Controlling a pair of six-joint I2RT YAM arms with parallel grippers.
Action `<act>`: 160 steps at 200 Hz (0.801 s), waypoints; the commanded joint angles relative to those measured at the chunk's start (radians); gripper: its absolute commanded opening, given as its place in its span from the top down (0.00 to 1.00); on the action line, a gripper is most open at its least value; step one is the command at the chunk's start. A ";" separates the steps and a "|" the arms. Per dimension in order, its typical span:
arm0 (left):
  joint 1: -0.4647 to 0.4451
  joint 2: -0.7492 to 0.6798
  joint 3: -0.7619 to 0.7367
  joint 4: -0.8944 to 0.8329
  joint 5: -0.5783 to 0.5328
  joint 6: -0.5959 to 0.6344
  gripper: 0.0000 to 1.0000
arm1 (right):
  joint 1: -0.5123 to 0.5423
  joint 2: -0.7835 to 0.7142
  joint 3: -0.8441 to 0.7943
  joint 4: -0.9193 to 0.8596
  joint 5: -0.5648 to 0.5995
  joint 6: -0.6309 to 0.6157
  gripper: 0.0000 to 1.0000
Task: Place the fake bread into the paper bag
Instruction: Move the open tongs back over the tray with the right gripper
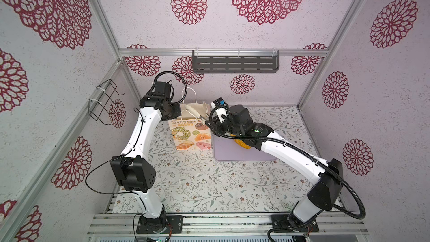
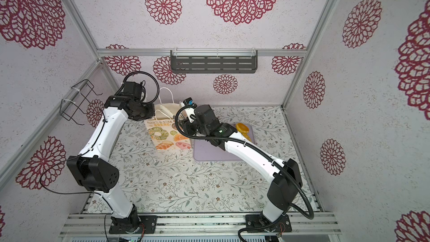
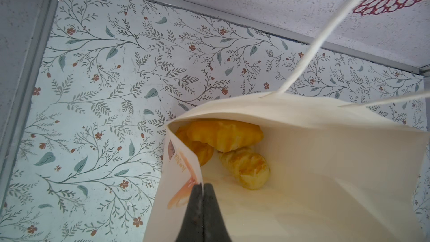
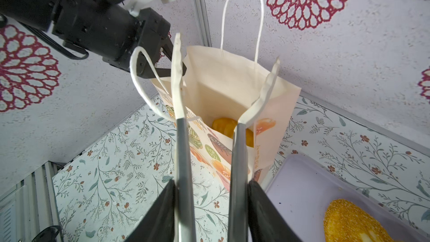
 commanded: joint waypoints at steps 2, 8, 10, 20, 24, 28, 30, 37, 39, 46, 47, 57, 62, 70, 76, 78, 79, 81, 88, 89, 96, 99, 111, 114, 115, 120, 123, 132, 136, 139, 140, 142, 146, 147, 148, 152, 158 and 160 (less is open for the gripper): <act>-0.007 0.009 0.014 -0.024 0.002 0.004 1.00 | 0.003 -0.083 0.015 0.084 0.008 0.021 0.51; -0.008 0.008 0.014 -0.025 0.002 0.005 1.00 | 0.003 -0.088 0.012 0.086 0.010 0.022 0.51; -0.008 0.008 0.014 -0.023 0.002 0.005 1.00 | 0.003 -0.091 0.009 0.087 0.010 0.023 0.51; -0.007 0.006 0.013 -0.023 0.000 0.004 1.00 | 0.003 -0.104 -0.004 0.093 0.018 0.028 0.51; -0.007 0.006 0.011 -0.021 -0.001 0.004 1.00 | 0.003 -0.109 -0.011 0.096 0.020 0.030 0.51; -0.007 0.006 0.012 -0.022 -0.003 0.005 1.00 | 0.003 -0.116 -0.020 0.100 0.024 0.033 0.51; -0.008 0.006 0.012 -0.021 -0.003 0.005 1.00 | 0.003 -0.119 -0.024 0.102 0.027 0.035 0.51; -0.007 0.008 0.011 -0.021 -0.004 0.004 1.00 | 0.003 -0.133 -0.042 0.109 0.034 0.038 0.51; -0.008 0.008 0.011 -0.021 -0.005 0.004 1.00 | 0.003 -0.138 -0.048 0.111 0.035 0.040 0.51; -0.007 0.008 0.012 -0.022 -0.009 0.004 1.00 | 0.003 -0.153 -0.065 0.117 0.042 0.041 0.51; -0.007 0.008 0.012 -0.022 -0.009 0.004 1.00 | 0.003 -0.156 -0.068 0.118 0.043 0.040 0.51; -0.006 0.010 0.018 -0.031 -0.024 0.009 1.00 | 0.003 -0.179 -0.090 0.117 0.056 0.036 0.51; -0.003 0.010 0.022 -0.034 -0.031 0.010 1.00 | 0.003 -0.191 -0.101 0.115 0.067 0.033 0.51; 0.002 0.005 0.021 -0.035 -0.034 0.010 1.00 | 0.003 -0.210 -0.120 0.113 0.083 0.028 0.51; 0.007 0.002 0.018 -0.031 -0.033 0.011 1.00 | 0.003 -0.227 -0.134 0.113 0.094 0.024 0.51; 0.009 0.000 0.017 -0.030 -0.032 0.011 1.00 | 0.003 -0.232 -0.139 0.112 0.098 0.024 0.51; 0.009 0.000 0.017 -0.030 -0.031 0.011 1.00 | 0.003 -0.235 -0.142 0.113 0.100 0.023 0.51; 0.010 0.000 0.015 -0.028 -0.030 0.010 1.00 | 0.003 -0.240 -0.147 0.113 0.103 0.022 0.51; 0.014 -0.001 0.012 -0.025 -0.028 0.011 1.00 | 0.003 -0.258 -0.164 0.114 0.113 0.018 0.51; 0.014 -0.002 0.013 -0.025 -0.028 0.011 1.00 | 0.003 -0.261 -0.166 0.115 0.115 0.017 0.51; 0.016 -0.001 0.013 -0.024 -0.029 0.010 1.00 | 0.003 -0.278 -0.181 0.111 0.122 0.011 0.51; 0.016 0.001 0.012 -0.025 -0.028 0.010 1.00 | 0.003 -0.286 -0.187 0.108 0.125 0.009 0.51; 0.017 0.007 0.017 -0.030 -0.024 0.010 1.00 | 0.002 -0.317 -0.212 0.099 0.146 -0.001 0.51; 0.017 0.007 0.017 -0.030 -0.022 0.010 1.00 | 0.002 -0.324 -0.218 0.097 0.154 -0.002 0.51; 0.017 0.006 0.018 -0.030 -0.022 0.010 1.00 | 0.002 -0.327 -0.220 0.097 0.155 -0.003 0.51; 0.017 0.007 0.018 -0.028 -0.019 0.010 1.00 | 0.002 -0.341 -0.233 0.092 0.167 -0.006 0.51; 0.017 0.005 0.016 -0.026 -0.020 0.010 1.00 | 0.002 -0.348 -0.240 0.091 0.174 -0.007 0.51; 0.017 0.002 0.012 -0.023 -0.021 0.011 1.00 | 0.000 -0.374 -0.265 0.089 0.196 -0.010 0.50; 0.017 0.002 0.012 -0.023 -0.022 0.011 1.00 | 0.000 -0.385 -0.278 0.089 0.205 -0.009 0.50; 0.017 0.003 0.011 -0.023 -0.023 0.012 1.00 | -0.001 -0.392 -0.286 0.090 0.211 -0.010 0.50; 0.017 0.003 0.011 -0.023 -0.023 0.012 1.00 | -0.001 -0.396 -0.290 0.090 0.212 -0.010 0.50; 0.017 0.004 0.011 -0.024 -0.025 0.012 1.00 | -0.002 -0.402 -0.295 0.091 0.215 -0.010 0.50; 0.017 0.004 0.013 -0.025 -0.025 0.012 1.00 | -0.003 -0.412 -0.309 0.090 0.223 -0.009 0.50; 0.017 0.004 0.012 -0.025 -0.025 0.012 1.00 | -0.003 -0.415 -0.313 0.090 0.225 -0.009 0.50; 0.017 0.004 0.014 -0.026 -0.026 0.012 1.00 | -0.004 -0.418 -0.315 0.091 0.225 -0.010 0.50; 0.019 0.005 0.015 -0.027 -0.026 0.011 1.00 | -0.005 -0.427 -0.326 0.091 0.230 -0.010 0.49; 0.019 0.006 0.016 -0.028 -0.026 0.012 1.00 | -0.008 -0.440 -0.345 0.089 0.238 -0.008 0.49; 0.019 0.006 0.017 -0.027 -0.026 0.012 1.00 | -0.009 -0.446 -0.349 0.087 0.240 -0.007 0.49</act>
